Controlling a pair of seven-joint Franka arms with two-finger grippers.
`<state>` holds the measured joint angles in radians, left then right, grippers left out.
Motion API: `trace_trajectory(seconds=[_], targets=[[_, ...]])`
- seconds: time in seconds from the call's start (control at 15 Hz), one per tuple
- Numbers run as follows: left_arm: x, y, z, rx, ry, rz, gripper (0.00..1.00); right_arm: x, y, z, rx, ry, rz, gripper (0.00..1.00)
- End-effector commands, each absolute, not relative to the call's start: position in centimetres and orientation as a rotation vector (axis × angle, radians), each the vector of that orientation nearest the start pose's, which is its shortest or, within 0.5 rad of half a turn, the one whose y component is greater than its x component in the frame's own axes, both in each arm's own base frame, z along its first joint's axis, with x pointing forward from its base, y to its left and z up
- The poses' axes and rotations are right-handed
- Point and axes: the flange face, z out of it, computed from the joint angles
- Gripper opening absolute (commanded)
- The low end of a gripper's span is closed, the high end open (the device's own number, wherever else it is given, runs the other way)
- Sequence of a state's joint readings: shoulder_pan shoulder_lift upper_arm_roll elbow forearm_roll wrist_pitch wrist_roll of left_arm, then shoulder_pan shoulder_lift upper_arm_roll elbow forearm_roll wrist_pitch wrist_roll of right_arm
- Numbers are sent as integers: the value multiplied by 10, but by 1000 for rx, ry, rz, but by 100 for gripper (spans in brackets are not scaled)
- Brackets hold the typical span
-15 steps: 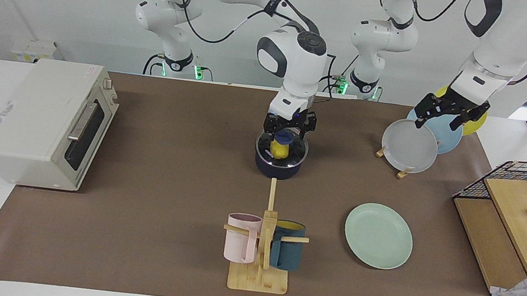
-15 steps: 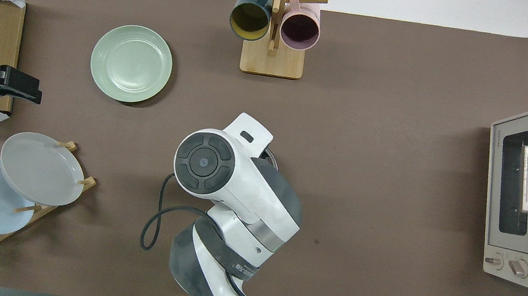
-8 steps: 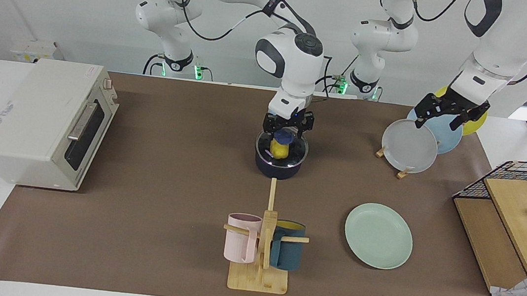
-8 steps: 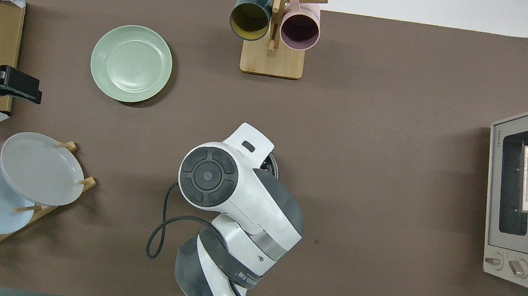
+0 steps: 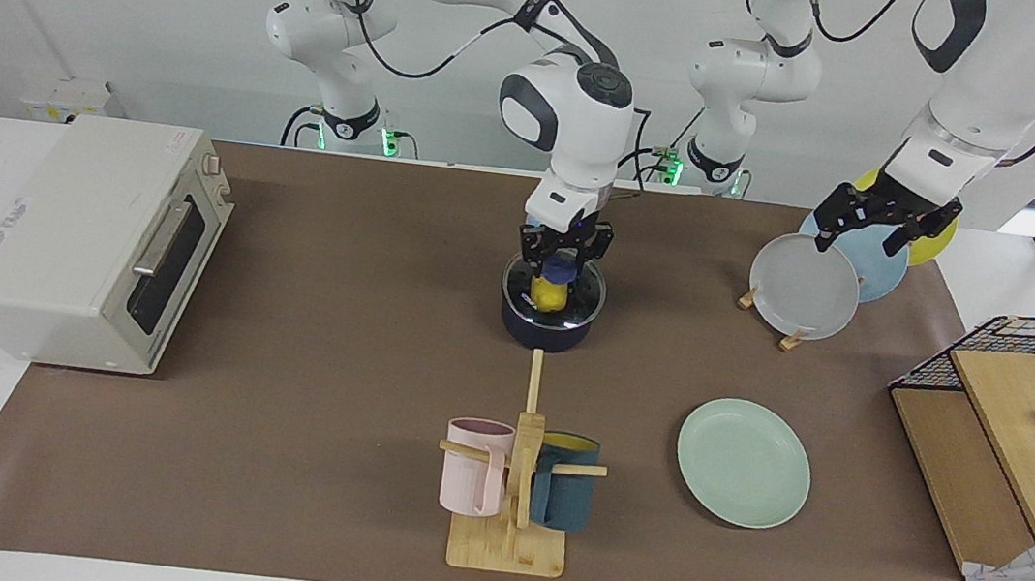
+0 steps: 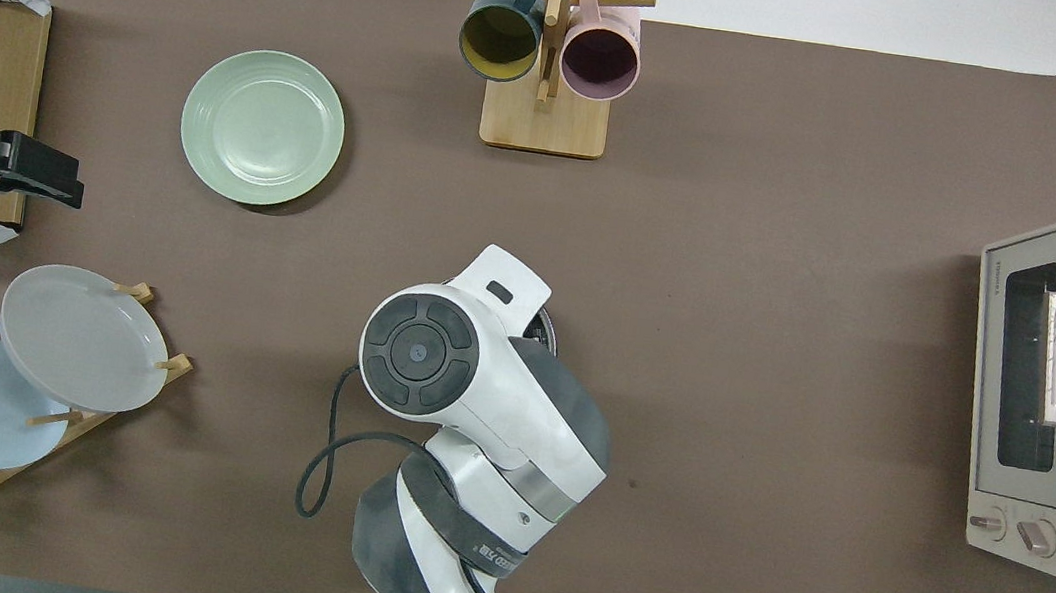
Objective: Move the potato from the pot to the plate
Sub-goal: 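Grasp the blue knob of the glass lid with the right gripper, then lift the glass lid off the saucepan toward the toaster oven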
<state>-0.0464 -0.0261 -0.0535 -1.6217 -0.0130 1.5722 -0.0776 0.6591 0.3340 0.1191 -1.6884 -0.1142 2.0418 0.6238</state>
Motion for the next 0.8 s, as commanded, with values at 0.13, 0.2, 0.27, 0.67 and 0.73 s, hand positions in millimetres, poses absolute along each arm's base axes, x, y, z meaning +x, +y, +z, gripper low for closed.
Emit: trace_trajectory(seconds=[0.13, 0.2, 0.27, 0.67, 0.73], targets=[[536, -52, 620, -3132, 41, 40, 100, 502, 407, 487, -3201, -373, -69, 0], [536, -52, 620, -3131, 38, 42, 100, 516, 380, 493, -3214, -359, -50, 0], [536, -52, 620, -3132, 41, 40, 100, 530, 351, 496, -3218, -364, -38, 0], [536, -53, 621, -3133, 38, 35, 100, 591, 169, 476, -3208, -478, 135, 0], [536, -54, 621, -3132, 41, 37, 100, 586, 143, 461, -3197, -523, 178, 0]])
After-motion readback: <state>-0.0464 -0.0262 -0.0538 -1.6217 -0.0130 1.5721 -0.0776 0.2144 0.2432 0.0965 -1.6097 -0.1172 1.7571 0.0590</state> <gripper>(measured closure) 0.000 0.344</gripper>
